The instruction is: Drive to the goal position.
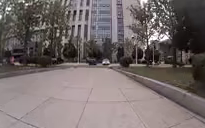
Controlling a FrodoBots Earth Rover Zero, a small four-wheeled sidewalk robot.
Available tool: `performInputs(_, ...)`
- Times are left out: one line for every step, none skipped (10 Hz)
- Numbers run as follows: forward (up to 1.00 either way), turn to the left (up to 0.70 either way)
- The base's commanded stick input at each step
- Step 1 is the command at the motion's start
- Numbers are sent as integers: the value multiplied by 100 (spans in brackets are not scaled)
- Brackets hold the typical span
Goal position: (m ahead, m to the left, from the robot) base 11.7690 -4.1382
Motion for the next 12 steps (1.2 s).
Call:
performInputs(45, 0)
performInputs(45, 0)
performInputs(45, 0)
performInputs(45, 0)
performInputs(45, 0)
performInputs(45, 0)
performInputs(45, 0)
performInputs(45, 0)
performInputs(45, 0)
performInputs(45, 0)
performInputs(45, 0)
performInputs(45, 0)
